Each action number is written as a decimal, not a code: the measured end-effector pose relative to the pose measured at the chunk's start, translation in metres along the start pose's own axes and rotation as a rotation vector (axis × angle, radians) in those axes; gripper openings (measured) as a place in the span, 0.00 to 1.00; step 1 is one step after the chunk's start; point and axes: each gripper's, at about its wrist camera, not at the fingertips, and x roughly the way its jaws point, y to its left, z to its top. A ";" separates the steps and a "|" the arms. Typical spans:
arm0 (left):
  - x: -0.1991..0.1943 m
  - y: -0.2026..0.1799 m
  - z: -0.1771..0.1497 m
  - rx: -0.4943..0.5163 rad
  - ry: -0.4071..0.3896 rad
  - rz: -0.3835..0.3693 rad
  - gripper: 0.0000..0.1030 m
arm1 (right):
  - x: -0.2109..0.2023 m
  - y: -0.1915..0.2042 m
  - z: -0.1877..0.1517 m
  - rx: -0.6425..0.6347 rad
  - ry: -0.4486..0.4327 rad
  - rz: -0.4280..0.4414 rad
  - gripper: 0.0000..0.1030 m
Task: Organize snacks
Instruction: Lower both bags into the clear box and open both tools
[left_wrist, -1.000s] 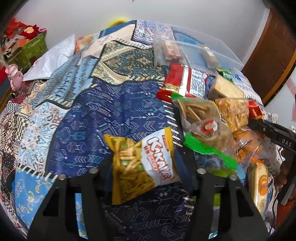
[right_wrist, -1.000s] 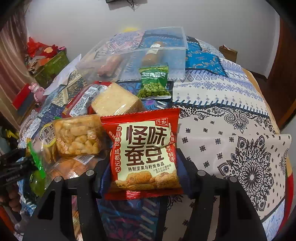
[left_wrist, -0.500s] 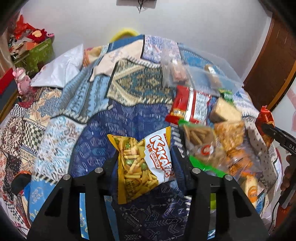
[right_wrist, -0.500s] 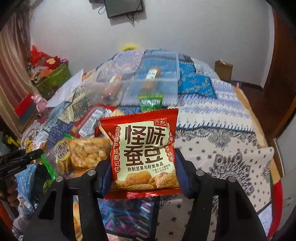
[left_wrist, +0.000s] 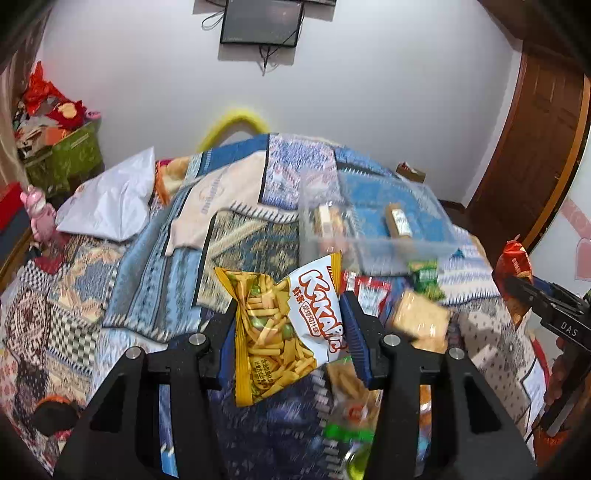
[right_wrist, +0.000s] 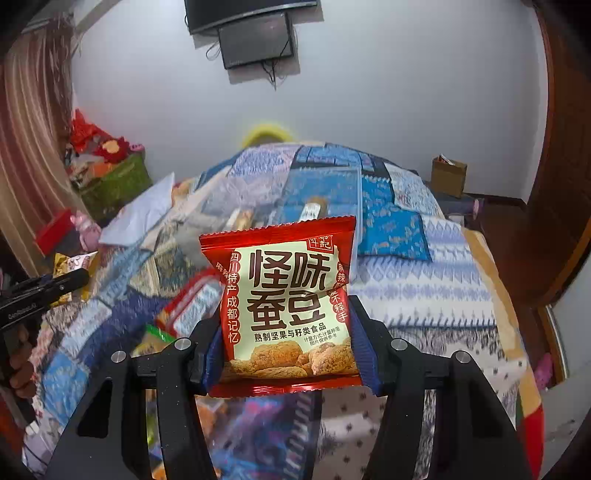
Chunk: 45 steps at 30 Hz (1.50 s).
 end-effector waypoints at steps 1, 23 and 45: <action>0.001 -0.001 0.004 0.002 -0.005 -0.003 0.48 | 0.001 -0.001 0.004 0.004 -0.008 0.000 0.53; 0.095 -0.032 0.091 -0.001 -0.027 -0.037 0.48 | 0.058 0.010 0.082 -0.029 -0.078 -0.017 0.53; 0.211 -0.053 0.078 0.039 0.160 -0.020 0.47 | 0.168 0.008 0.072 -0.032 0.158 -0.002 0.53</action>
